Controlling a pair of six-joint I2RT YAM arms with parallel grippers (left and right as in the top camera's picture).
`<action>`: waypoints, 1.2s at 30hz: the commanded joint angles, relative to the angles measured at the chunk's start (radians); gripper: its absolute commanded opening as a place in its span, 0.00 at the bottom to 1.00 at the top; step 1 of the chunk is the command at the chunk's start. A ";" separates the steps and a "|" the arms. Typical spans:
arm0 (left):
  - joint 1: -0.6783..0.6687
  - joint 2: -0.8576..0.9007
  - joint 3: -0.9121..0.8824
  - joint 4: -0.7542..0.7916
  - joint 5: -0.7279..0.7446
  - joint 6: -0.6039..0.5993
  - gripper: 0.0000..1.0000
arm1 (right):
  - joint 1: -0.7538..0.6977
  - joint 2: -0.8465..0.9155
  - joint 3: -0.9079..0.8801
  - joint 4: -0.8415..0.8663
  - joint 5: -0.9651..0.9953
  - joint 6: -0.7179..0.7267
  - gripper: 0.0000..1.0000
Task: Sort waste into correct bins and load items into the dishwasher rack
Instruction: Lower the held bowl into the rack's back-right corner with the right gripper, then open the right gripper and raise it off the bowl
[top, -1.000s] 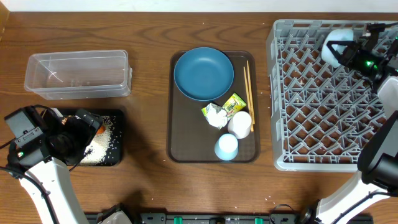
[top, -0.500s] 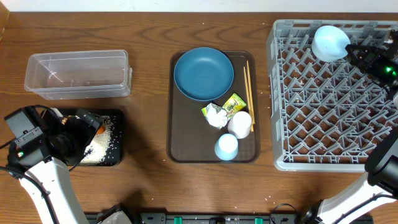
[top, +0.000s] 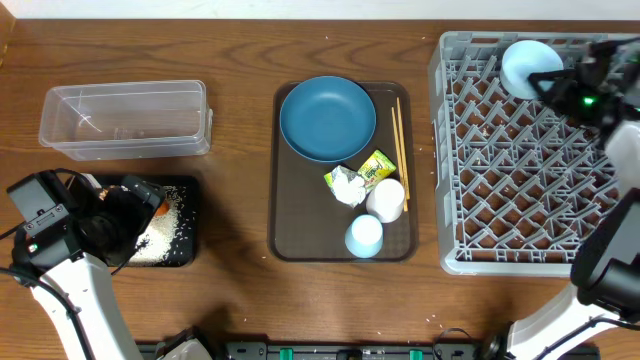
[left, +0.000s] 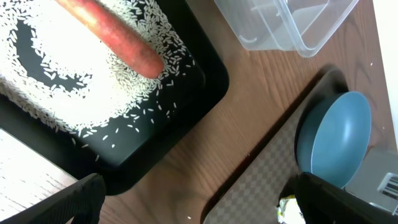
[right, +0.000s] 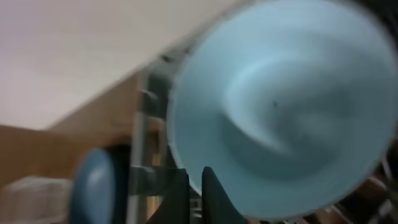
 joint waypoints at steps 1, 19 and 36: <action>0.006 0.003 0.002 -0.002 0.010 0.024 0.98 | 0.057 -0.013 -0.004 -0.037 0.331 -0.067 0.02; 0.006 0.003 0.002 -0.002 0.010 0.024 0.98 | 0.032 -0.013 -0.004 -0.134 0.546 -0.065 0.01; 0.006 0.003 0.002 -0.002 0.010 0.024 0.98 | 0.032 -0.114 -0.004 -0.142 0.478 -0.064 0.01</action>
